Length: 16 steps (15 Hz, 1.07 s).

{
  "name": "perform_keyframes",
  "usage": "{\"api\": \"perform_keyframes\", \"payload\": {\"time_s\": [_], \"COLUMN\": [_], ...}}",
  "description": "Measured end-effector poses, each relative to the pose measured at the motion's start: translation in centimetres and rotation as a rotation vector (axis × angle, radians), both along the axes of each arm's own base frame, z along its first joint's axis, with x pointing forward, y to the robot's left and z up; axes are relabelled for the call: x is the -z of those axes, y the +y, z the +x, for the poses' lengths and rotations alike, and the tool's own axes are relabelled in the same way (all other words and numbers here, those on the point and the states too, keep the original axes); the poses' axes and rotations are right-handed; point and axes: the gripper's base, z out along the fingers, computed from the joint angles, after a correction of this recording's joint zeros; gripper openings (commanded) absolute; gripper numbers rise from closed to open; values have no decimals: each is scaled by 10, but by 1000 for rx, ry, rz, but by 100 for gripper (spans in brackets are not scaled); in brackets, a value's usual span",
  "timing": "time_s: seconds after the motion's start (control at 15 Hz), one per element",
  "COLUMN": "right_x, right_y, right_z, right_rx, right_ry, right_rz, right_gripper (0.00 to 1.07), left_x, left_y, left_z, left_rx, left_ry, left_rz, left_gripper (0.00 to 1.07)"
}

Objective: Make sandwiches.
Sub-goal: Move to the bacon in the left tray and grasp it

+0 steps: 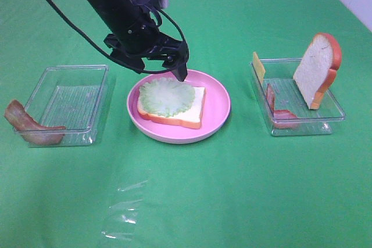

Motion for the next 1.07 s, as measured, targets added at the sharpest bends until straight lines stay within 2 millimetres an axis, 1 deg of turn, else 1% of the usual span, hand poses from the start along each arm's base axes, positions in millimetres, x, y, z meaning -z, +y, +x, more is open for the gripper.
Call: {"api": "perform_keyframes", "payload": {"time_s": [0.07,0.13,0.2,0.27,0.33,0.4,0.47,0.53,0.6,0.67,0.73,0.87,0.93,1.0,1.07], "right_x": [0,0,0,0,0,0,0,0,0,0,0,0,0,0,0], "right_y": [0,0,0,0,0,0,0,0,0,0,0,0,0,0,0], "right_z": [0,0,0,0,0,0,0,0,0,0,0,0,0,0,0], "right_rx": [0,0,0,0,0,0,0,0,0,0,0,0,0,0,0], "right_ry": [0,0,0,0,0,0,0,0,0,0,0,0,0,0,0], "right_rz": [0,0,0,0,0,0,0,0,0,0,0,0,0,0,0], "right_gripper": [98,98,98,98,98,98,98,98,98,98,98,98,98,98,98], "left_x": [-15,-40,-55,-66,-71,-73,-75,-75,-73,-76,-77,-70,-65,-59,-54], "left_y": [1,3,5,9,15,27,44,69,108,121,148,190,205,212,215], "left_z": [-1,-7,-11,-11,-11,-10,-13,-21,-35,-39,-46,-54,-55,-57,-57], "left_rx": [9,34,33,3,-40,-91,-134,-182,-253,-282,-334,-420,-435,-420,-401], "left_ry": [3,37,61,50,42,45,62,96,157,165,190,237,256,268,282], "left_rz": [12,30,46,69,100,123,137,156,181,181,186,201,209,223,233], "left_gripper": [102,102,102,102,102,102,102,102,102,102,102,102,102,102,102]}}
